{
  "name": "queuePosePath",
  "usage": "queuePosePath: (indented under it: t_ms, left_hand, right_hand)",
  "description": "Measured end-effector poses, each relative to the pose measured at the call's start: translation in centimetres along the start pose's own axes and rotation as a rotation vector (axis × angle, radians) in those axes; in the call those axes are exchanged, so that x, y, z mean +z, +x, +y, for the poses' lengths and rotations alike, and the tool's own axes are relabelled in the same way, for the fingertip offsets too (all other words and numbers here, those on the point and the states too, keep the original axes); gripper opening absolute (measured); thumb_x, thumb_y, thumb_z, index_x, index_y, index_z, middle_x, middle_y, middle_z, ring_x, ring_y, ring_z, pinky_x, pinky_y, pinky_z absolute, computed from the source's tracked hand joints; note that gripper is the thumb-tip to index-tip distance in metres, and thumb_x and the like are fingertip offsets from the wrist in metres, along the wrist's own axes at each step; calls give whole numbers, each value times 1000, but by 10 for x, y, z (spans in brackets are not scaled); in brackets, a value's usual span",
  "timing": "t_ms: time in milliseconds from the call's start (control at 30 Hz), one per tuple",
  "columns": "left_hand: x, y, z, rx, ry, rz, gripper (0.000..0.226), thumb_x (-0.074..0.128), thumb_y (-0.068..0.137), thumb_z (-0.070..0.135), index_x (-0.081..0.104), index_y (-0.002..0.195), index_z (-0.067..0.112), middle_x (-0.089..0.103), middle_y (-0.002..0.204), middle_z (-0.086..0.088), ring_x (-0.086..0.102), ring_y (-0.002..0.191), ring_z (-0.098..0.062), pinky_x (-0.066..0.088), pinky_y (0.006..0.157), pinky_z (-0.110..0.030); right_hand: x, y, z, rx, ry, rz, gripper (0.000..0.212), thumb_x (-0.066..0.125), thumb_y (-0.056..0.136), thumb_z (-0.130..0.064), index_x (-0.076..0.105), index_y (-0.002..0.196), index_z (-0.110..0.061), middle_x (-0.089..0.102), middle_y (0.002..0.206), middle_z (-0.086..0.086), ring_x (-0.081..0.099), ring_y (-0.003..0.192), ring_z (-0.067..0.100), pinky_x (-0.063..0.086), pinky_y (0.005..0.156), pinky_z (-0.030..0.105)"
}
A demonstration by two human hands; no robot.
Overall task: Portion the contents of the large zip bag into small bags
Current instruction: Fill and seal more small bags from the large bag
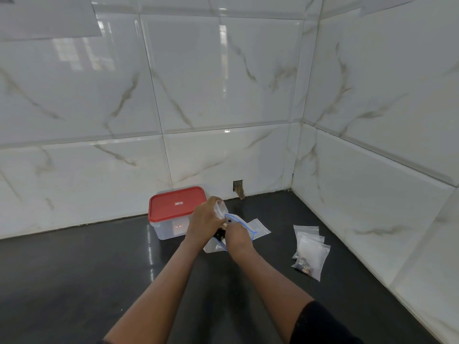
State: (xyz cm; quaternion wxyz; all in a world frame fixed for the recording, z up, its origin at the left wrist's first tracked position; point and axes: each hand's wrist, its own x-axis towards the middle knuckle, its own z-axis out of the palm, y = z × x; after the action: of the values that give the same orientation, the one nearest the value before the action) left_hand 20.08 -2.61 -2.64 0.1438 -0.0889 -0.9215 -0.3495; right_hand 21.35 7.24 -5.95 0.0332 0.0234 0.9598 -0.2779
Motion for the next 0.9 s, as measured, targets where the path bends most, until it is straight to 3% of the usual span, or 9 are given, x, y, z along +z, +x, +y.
queuePosePath:
  t_ms: [67,133,200,267,367,433,500,667,900]
  left_hand:
    - [0,0,-2,-2,4,-19,44,71,74,16,55,114,14,66,106,-8,61,93,-25,51,81,-37]
    - [0,-1,-4,7,3,-47,44,72,74,18,55,115,14,66,107,-8,60,93,-23,50,78,-31]
    - [0,-1,-7,16,1,-61,45,72,74,17,56,115,13,65,109,-8,59,92,-20,45,74,-23]
    - [0,-1,-9,22,4,-58,45,72,73,16,56,115,12,65,109,-8,58,90,-19,42,73,-22]
    - [0,-1,-9,31,10,-59,46,73,74,18,55,116,11,65,111,-9,60,93,-22,47,76,-26]
    - [1,0,-8,28,17,-56,46,72,75,18,55,117,12,65,112,-8,60,96,-24,47,77,-26]
    - [0,0,-5,27,15,-43,45,71,75,17,55,117,12,65,112,-8,60,97,-24,44,76,-24]
    - [-2,-3,-2,31,7,-32,45,71,76,17,54,118,11,65,112,-9,60,96,-24,44,75,-23]
    - [-3,-6,-4,13,-3,-26,41,69,77,16,55,115,13,66,110,-7,60,94,-21,41,72,-20]
  right_hand:
    - [-4,1,-5,67,-35,-76,12,51,95,-16,54,83,-13,47,73,0,54,78,14,43,97,29]
    - [-8,0,-7,70,-44,-88,19,51,95,-15,60,109,-6,62,97,10,59,107,23,43,97,29]
    - [-6,-2,-2,21,-23,-66,19,41,98,-12,60,100,-15,59,123,14,54,119,27,42,96,29]
    - [-4,-6,-1,31,-10,-43,20,35,99,-10,46,86,-20,58,120,17,53,117,28,42,95,30]
    - [-3,-3,-3,24,6,-44,10,37,99,-14,43,91,-17,54,101,11,55,100,27,44,95,33]
    - [-1,-1,-4,64,-33,-100,8,52,94,-20,52,98,-13,59,106,11,57,99,23,46,95,32]
    - [-3,1,-6,64,-91,-71,33,65,87,-20,58,117,-8,62,118,10,60,109,22,46,94,29]
    - [-7,1,-5,76,-231,-42,39,62,89,-22,55,123,-4,60,125,10,57,116,21,44,95,26]
    - [-12,1,-10,-15,-281,-61,43,58,89,-29,48,128,-16,60,124,7,57,115,24,46,98,33]
